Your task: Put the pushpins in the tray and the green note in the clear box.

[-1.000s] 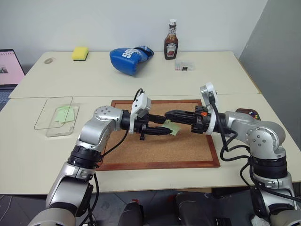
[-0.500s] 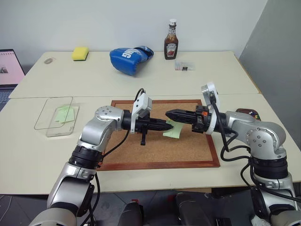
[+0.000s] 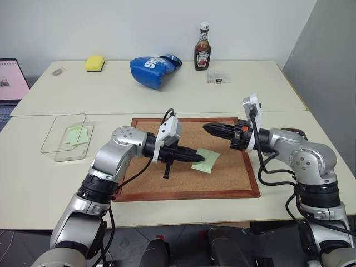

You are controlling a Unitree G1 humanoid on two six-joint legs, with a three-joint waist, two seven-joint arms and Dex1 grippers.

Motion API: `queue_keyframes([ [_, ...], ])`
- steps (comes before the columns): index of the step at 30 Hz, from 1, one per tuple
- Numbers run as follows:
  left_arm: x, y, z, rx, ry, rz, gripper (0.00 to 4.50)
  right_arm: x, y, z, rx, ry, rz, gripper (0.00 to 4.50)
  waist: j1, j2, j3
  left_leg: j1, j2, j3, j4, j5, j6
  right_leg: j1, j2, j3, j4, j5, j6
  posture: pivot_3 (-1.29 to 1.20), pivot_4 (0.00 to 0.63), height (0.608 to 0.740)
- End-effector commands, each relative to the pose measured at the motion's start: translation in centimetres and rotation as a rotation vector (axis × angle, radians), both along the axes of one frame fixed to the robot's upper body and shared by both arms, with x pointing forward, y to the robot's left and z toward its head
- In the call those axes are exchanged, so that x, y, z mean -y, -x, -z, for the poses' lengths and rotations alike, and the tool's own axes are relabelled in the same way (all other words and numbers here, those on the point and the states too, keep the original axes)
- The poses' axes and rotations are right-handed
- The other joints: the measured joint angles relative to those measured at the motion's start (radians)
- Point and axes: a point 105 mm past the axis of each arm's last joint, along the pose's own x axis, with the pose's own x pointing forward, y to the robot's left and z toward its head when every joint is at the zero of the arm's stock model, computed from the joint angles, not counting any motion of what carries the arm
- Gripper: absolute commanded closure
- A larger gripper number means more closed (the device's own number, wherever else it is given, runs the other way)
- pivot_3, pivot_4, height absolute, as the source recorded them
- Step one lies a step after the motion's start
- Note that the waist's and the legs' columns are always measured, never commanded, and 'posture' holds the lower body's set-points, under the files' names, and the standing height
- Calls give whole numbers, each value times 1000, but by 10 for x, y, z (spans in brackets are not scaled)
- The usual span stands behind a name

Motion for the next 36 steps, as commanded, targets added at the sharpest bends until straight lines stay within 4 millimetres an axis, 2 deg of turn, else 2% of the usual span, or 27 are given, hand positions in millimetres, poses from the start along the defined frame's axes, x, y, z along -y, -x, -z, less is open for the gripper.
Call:
queue_keyframes([
  [1, 4, -1, -9, 54, 28, -4, 4423, 16, -6, -17, 93, 4, 66, 4500, 0, 0, 0, 0, 0, 0, 0, 0, 0, 0, 0, 0, 0, 0, 0, 0, 150, 740],
  [5, 15, -11, -15, 103, 76, -80, 4423, 59, -25, -10, 163, 119, 290, 4500, 5, 0, 0, 0, 0, 0, 0, 0, 0, 0, 0, 0, 0, 0, 0, 0, 150, 740],
  [8, 23, -10, -16, 104, 115, -119, 4423, 104, -36, -1, 211, 229, 509, 4500, 11, -1, 0, -1, 0, 0, 0, 0, 0, 1, 0, 0, -1, 0, 0, 0, 150, 740],
  [11, 34, -8, -13, 89, 157, -169, 4423, 167, -43, 13, 277, 405, 822, 4500, 7, -1, 0, -1, -1, 1, 0, 0, 0, 0, 0, 1, -1, 0, 0, 0, 150, 740],
  [14, 45, -5, -12, 68, 193, -203, 4423, 210, -40, 20, 292, 469, 1036, 4500, 7, -1, 0, -2, -1, 1, 0, 0, 0, -1, -1, 1, -1, 0, 0, 0, 150, 740],
  [20, 53, -1, -11, 56, 208, -228, 4423, 258, -38, 30, 227, 412, 1266, 4500, -4, -1, 0, 5, -1, 4, 0, 0, 0, 3, 0, 4, 1, 0, 1, 0, 150, 740],
  [22, 51, -2, -11, 57, 204, -237, 4423, 271, -39, 33, 190, 362, 1327, 4500, -4, -1, 0, 6, -1, 4, 0, 0, 0, 3, 0, 5, 1, 0, 0, 0, 150, 740],
  [24, 49, -2, -12, 59, 203, -246, 4423, 272, -41, 36, 174, 319, 1333, 4500, -4, -1, 0, 6, -1, 5, 1, 0, 1, 4, 0, 5, 1, 0, 1, 0, 150, 740],
  [27, 48, -2, -12, 58, 201, -253, 4423, 259, -48, 40, 154, 252, 1277, 4500, -5, -1, 0, 6, -1, 5, 1, 0, 1, 4, 0, 6, 1, 1, 1, 0, 150, 740],
  [30, 47, -2, -12, 58, 199, -257, 4423, 250, -53, 45, 156, 255, 1247, 4500, -4, 0, 0, 5, -1, 5, 0, 0, 1, 4, 0, 6, 1, 1, 1, 0, 150, 740],
  [36, 44, -2, -13, 59, 188, -263, 4423, 245, -62, 54, 147, 265, 1244, 4500, -2, 0, 0, 4, -1, 5, 0, 0, 1, 3, 0, 6, 0, 1, 1, 0, 150, 740],
])
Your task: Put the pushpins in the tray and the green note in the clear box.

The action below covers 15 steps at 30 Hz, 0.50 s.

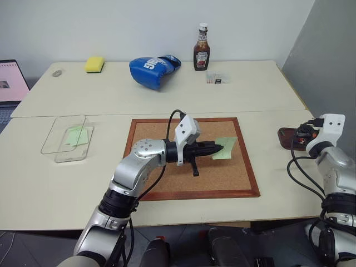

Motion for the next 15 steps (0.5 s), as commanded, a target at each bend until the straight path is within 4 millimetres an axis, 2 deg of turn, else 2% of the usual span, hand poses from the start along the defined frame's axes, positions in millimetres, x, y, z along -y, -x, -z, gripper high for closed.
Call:
queue_keyframes([
  [1, 0, 6, -13, 48, 16, 22, 4423, 2, -4, -9, 41, 20, 9, 4500, 0, 0, 0, 0, 0, 0, 0, 0, 0, 0, 0, 0, 0, 0, 0, 0, 150, 740],
  [15, -5, 3, -15, 49, -5, 31, 4423, 2, -5, 21, 21, -71, 64, 4500, -1, 0, 0, 0, 0, 0, 0, 0, 0, 0, 0, 0, 0, 0, 0, 0, 150, 740],
])
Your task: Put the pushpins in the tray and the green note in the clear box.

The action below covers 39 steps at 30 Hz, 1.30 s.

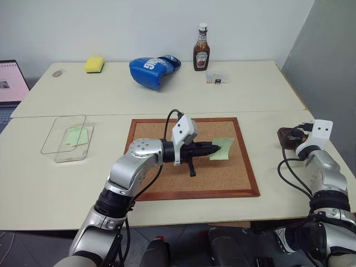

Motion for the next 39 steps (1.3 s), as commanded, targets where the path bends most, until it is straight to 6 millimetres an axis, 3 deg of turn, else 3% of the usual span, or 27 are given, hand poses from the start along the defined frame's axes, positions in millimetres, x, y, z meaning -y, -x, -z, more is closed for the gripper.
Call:
queue_keyframes([
  [1, 0, 2, -14, 49, 11, 18, 4423, 5, 2, -8, 41, -1, 27, 4500, 0, 0, 0, 0, 0, 0, 0, 0, 0, 0, 0, 0, 0, 0, 0, 0, 150, 740],
  [6, 1, 2, -14, 51, 9, 22, 4423, 5, 3, -7, 36, 8, 29, 4500, 1, 0, 0, 0, 0, 0, 0, 0, 0, 0, 0, 0, 0, 0, 0, 0, 150, 740],
  [21, 0, 0, -13, 55, 14, 11, 4500, 0, 1, -24, 91, 89, -16, 1437, 0, 0, 0, 0, 0, 0, 0, 0, 0, 0, 0, 0, 0, 0, 0, 0, 150, 740],
  [28, 1, 0, -12, 54, 14, 15, 4500, -19, 1, -42, 159, 139, -107, 83, 0, 0, 0, 0, 0, 0, 0, 0, 0, 0, 0, 0, 0, 0, 0, 0, 150, 740],
  [34, -4, -3, -12, 58, 3, 8, 4500, -40, 7, -57, 195, 192, -225, 32, 0, 0, 0, 0, 0, 0, 0, 0, 0, 0, 0, 0, 0, 0, 0, 0, 150, 740],
  [39, -23, -15, -14, 63, -7, -67, 4500, -78, 25, -63, 183, 235, -462, 32, 0, 0, 0, 0, 0, -1, 0, 0, 0, 0, 0, 0, 0, 0, 0, 0, 150, 740],
])
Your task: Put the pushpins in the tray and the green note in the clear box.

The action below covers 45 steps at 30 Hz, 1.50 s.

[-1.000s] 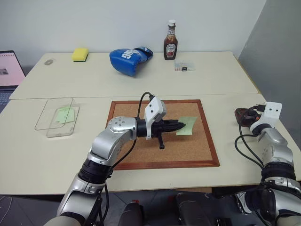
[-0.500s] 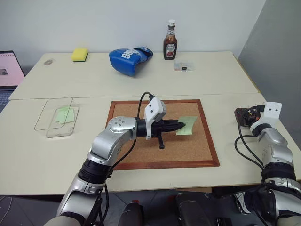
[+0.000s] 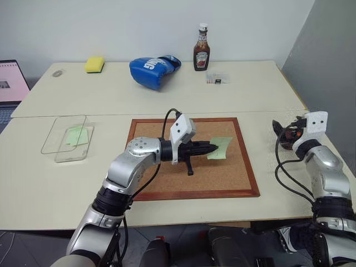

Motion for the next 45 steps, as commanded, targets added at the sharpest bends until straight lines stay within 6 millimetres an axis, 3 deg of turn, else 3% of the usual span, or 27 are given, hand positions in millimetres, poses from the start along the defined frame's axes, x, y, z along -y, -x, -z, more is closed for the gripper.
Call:
queue_keyframes([
  [1, -18, -12, -16, 59, 19, -69, 4500, -27, 15, -21, 28, 22, -169, 32, 0, 0, 0, 0, 0, 0, 0, 0, 0, 0, 0, 0, 0, 0, 0, 0, 150, 740],
  [4, -37, -23, -20, 68, 20, -149, 4500, -50, 31, -29, 10, 34, -303, 32, 0, 0, 0, 0, 0, 0, 0, 0, 0, 0, 0, 0, 0, 0, 0, 0, 150, 740],
  [9, -61, -39, -32, 99, 52, -292, 4500, -74, 43, -47, 12, 44, -416, 32, 3, 0, 0, 0, 0, -1, 1, 0, 0, 0, 0, -1, 0, 0, 0, 0, 150, 740],
  [12, -81, -54, -47, 140, 98, -442, 4500, -98, 50, -61, 31, 44, -519, 32, 3, 0, 0, 0, 0, -1, 1, 0, 0, 0, 0, -1, 0, 0, 0, 0, 150, 740],
  [20, -159, -93, -80, 244, 173, -922, 4500, -157, 80, -82, 76, 110, -800, 32, 6, 0, 0, -1, 0, -3, 0, 0, 0, 0, 0, -3, -1, 0, 0, 0, 150, 740],
  [24, -204, -101, -84, 287, 184, -1181, 4500, -180, 93, -96, 141, 119, -913, 32, 5, 0, 0, -2, 0, -3, 0, 0, 0, -1, 0, -3, -1, 0, 0, 0, 150, 740],
  [30, -271, -94, -86, 332, 229, -1556, 4500, -198, 106, -105, 174, 130, -1022, 32, 8, -1, 1, -2, 0, -5, 0, 0, 0, -1, 0, -5, -1, 0, 0, 0, 150, 740],
  [35, -323, -71, -68, 312, 239, -1862, 4500, -205, 114, -99, 146, 113, -1083, 32, 8, -1, 1, -3, 1, -5, 0, 0, 0, -1, -1, -6, -1, 0, 0, 0, 150, 740],
  [40, -337, -53, -48, 250, 250, -2013, 4500, -206, 113, -103, 142, 84, -1084, 32, 9, -1, 0, -3, 1, -6, 1, 0, -1, 0, -1, -6, 0, 0, 0, 0, 150, 740],
  [45, -331, -48, -30, 176, 240, -2032, 4500, -207, 112, -105, 139, 74, -1083, 32, 14, -3, 0, -3, 0, -8, 1, 0, -1, 0, -1, -8, 0, 0, 0, 0, 150, 740],
])
